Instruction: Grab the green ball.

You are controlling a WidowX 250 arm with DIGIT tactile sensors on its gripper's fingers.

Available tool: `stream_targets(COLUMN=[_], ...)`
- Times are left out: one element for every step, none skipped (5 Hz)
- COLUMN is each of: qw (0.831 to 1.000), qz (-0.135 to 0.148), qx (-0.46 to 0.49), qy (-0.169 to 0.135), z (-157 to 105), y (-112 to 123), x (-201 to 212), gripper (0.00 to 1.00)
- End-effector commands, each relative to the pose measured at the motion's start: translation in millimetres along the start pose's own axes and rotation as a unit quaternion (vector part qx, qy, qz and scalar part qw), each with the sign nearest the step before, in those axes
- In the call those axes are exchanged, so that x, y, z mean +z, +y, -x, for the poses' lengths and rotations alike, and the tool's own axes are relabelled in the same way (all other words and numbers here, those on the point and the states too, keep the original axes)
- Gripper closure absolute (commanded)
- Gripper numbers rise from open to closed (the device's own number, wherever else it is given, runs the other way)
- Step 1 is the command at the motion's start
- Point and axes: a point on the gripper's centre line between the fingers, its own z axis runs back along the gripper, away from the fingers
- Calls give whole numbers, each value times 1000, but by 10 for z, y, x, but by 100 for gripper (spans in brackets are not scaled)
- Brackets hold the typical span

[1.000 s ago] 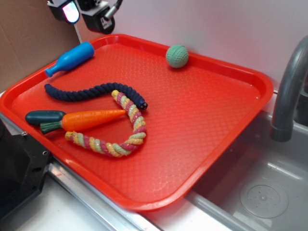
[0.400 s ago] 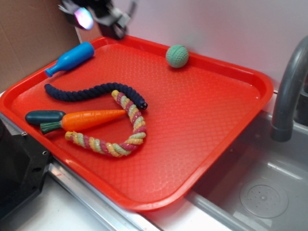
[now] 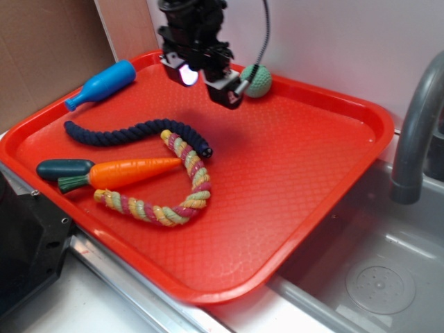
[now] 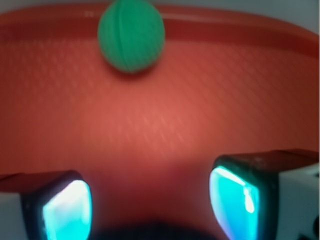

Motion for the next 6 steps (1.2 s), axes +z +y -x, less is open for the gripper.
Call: stream_targets(qw=[998, 998, 997, 997, 996, 995], qz=[-5, 8, 12, 17, 16, 27], qx=[7, 16, 10, 14, 12, 47], qy=[-62, -61, -74, -80, -83, -90], z=[-343, -585, -711, -678, -455, -123], y=[11, 90, 41, 19, 54, 131], x=[-24, -164, -247, -251, 61, 540], gripper=[0, 0, 0, 100, 100, 100])
